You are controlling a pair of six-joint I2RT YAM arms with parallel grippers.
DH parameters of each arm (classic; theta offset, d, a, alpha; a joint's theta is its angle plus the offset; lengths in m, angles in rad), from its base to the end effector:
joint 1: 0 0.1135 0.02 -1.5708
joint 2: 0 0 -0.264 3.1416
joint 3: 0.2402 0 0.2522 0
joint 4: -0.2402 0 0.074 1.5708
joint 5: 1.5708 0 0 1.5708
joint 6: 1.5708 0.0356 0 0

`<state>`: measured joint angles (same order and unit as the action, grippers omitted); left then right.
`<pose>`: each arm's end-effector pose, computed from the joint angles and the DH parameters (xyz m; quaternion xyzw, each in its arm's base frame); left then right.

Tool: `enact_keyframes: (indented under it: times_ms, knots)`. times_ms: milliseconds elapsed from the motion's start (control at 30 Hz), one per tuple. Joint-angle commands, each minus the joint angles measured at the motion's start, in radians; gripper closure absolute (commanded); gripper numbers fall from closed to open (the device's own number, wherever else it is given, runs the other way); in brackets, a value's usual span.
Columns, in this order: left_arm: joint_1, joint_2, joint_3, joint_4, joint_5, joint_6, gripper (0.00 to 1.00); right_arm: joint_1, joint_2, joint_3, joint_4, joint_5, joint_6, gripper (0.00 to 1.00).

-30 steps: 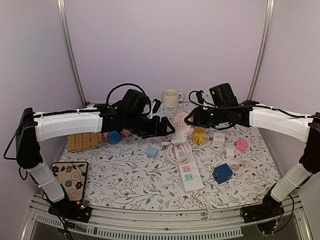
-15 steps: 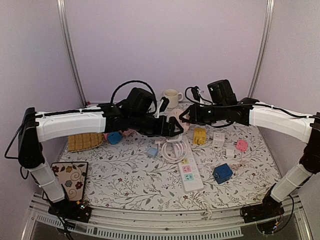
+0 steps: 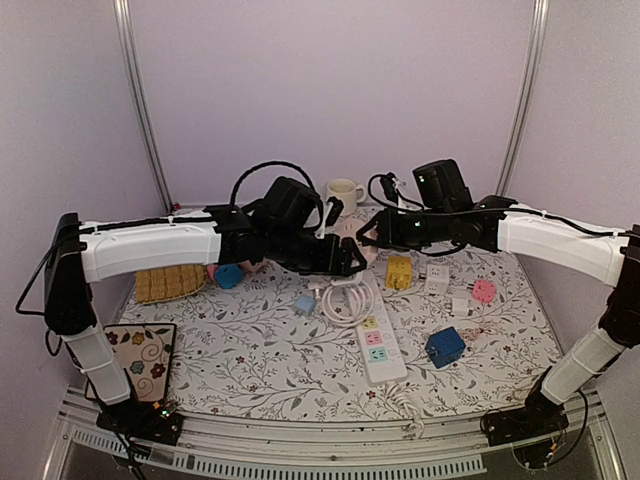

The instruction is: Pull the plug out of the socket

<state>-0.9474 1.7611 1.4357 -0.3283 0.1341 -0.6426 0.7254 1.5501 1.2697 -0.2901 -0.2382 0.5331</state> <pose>0.2343 -0.3340 0.2848 0.1651 0.8798 -0.3574 0.2664 0.2622 0.2437 0.3087 -0.1404 0.8618 0.3645 0.3236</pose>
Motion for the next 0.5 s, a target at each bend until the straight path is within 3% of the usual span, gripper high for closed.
enact_keyframes:
  times_ms: [0,233,467]
  knots:
    - [-0.021,0.014,0.018,-0.023,-0.025,0.004,0.22,0.012,-0.024,0.048,0.066,-0.013,0.000,0.96]
    - [-0.023,0.020,0.020,-0.028,-0.030,0.001,0.26,0.013,-0.026,0.049,0.060,-0.004,-0.007,0.96]
    - [-0.022,0.014,0.026,-0.032,-0.046,-0.006,0.50,0.014,-0.024,0.043,0.049,0.021,-0.016,0.96]
